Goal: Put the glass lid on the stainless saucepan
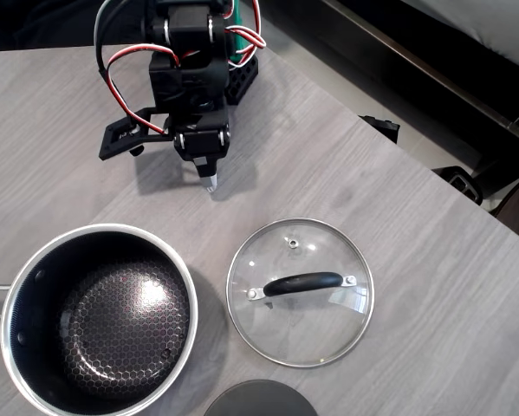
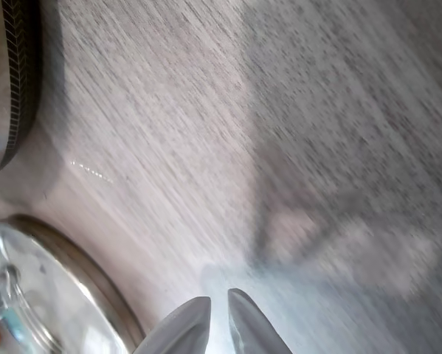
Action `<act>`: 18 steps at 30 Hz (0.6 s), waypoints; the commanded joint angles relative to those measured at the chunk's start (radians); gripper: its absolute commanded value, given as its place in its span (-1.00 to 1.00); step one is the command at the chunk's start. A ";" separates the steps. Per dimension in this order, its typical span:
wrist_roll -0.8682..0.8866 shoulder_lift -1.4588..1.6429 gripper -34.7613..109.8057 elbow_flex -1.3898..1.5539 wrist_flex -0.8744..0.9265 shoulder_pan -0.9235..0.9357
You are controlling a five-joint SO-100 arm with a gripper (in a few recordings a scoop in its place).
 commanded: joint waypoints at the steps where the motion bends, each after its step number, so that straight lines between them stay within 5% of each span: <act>1: -0.002 0.028 -0.52 0.009 -0.005 -0.110; 18: -0.140 0.029 -0.52 -0.054 -0.109 -0.278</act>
